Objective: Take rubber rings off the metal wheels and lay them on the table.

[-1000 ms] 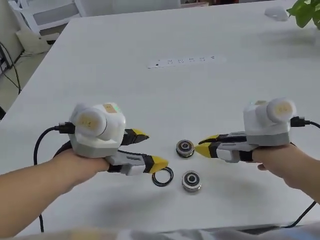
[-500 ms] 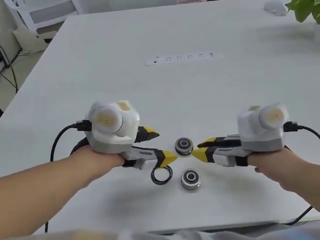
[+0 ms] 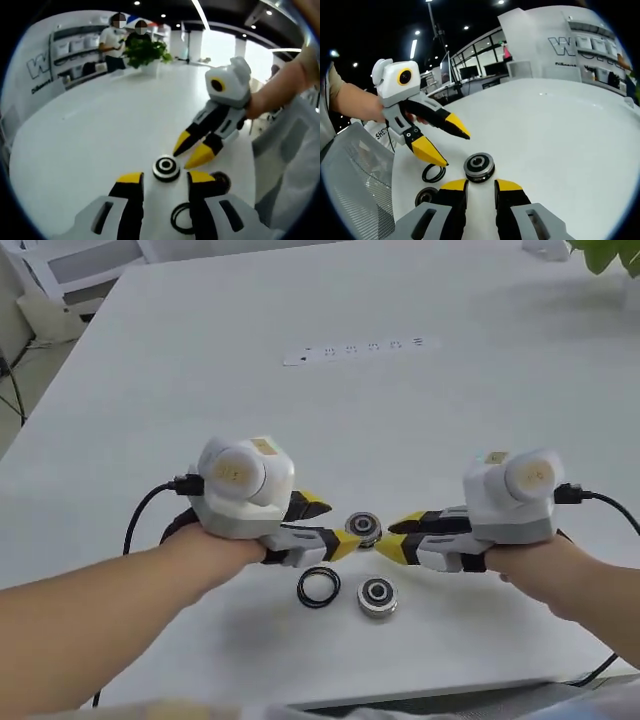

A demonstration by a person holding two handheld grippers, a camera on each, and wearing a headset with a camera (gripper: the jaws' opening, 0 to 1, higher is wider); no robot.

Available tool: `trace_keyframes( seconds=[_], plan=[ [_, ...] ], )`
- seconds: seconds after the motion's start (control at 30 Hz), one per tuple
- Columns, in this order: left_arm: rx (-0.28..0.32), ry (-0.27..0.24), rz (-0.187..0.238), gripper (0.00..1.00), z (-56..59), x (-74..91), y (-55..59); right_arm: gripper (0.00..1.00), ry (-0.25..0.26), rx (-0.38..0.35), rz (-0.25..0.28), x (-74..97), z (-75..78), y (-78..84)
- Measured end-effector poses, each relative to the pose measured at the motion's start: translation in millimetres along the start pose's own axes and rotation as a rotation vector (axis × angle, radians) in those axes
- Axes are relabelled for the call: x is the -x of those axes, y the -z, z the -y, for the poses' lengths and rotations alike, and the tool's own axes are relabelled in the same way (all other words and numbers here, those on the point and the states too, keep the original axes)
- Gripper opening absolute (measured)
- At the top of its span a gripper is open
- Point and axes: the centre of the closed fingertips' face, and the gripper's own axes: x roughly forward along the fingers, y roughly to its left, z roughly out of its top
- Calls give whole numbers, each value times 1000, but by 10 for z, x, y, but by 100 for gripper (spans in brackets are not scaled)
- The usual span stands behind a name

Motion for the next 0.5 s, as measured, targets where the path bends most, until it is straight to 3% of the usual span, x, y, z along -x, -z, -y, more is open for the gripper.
trace_keyframes(
  seconds=[0.27, 0.5],
  plan=[
    [-8, 14, -4, 31, 29, -111, -30, 19, -1, -4, 6, -13, -2, 3],
    [-5, 12, -13, 23, -11, -181, -29, 19, 0, -9, 10, -6, -2, 2]
  ],
)
